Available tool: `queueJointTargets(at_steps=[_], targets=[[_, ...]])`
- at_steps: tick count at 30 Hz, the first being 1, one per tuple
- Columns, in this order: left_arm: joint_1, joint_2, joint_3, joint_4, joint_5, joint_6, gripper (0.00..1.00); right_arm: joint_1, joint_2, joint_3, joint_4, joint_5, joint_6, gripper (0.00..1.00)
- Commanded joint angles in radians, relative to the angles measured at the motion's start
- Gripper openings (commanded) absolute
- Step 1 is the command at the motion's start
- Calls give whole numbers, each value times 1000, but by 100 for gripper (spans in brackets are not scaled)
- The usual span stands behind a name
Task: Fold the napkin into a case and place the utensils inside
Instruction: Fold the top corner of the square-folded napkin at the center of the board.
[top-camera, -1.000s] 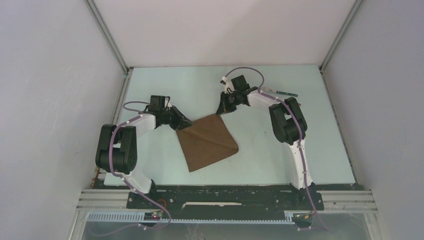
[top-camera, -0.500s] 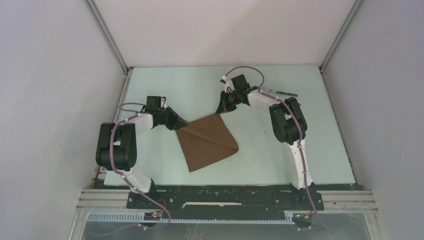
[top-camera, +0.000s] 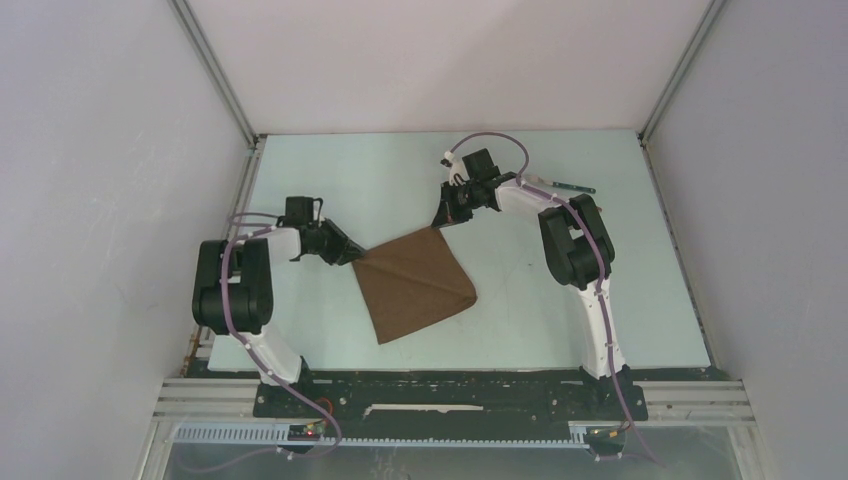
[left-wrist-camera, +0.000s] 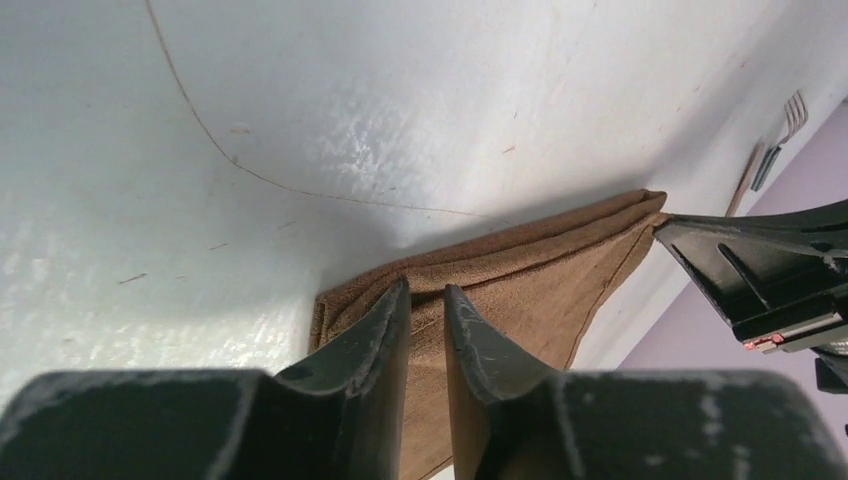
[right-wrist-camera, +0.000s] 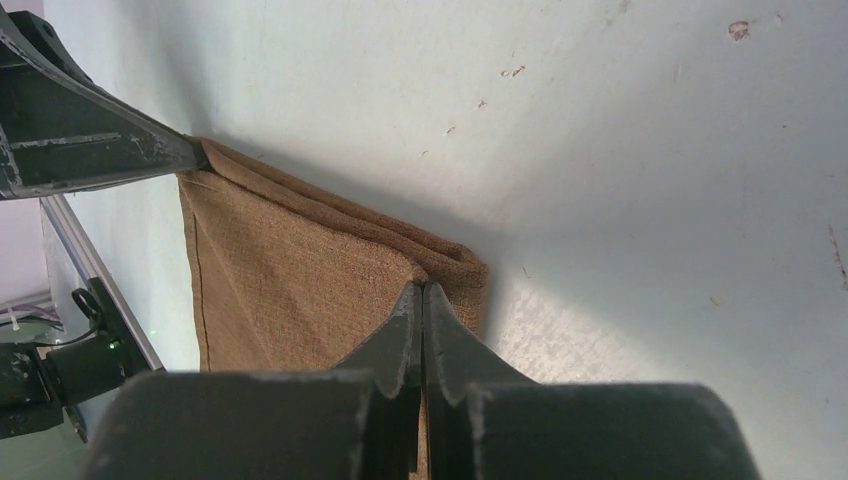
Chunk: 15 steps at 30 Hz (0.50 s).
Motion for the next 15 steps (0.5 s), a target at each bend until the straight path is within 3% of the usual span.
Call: queueJointTargets(at_steps=[1, 3, 7, 15], targets=[[-5, -71, 36, -25, -50, 71, 32, -6, -9, 38, 14, -3, -1, 0], [-9, -110, 32, -32, -29, 76, 37, -6, -12, 39, 11, 0, -3, 0], [-42, -152, -6, -19, 25, 55, 38, -5, -14, 40, 12, 0, -4, 0], [-45, -122, -86, 88, 79, -2, 27, -4, -11, 40, 14, -2, -4, 0]])
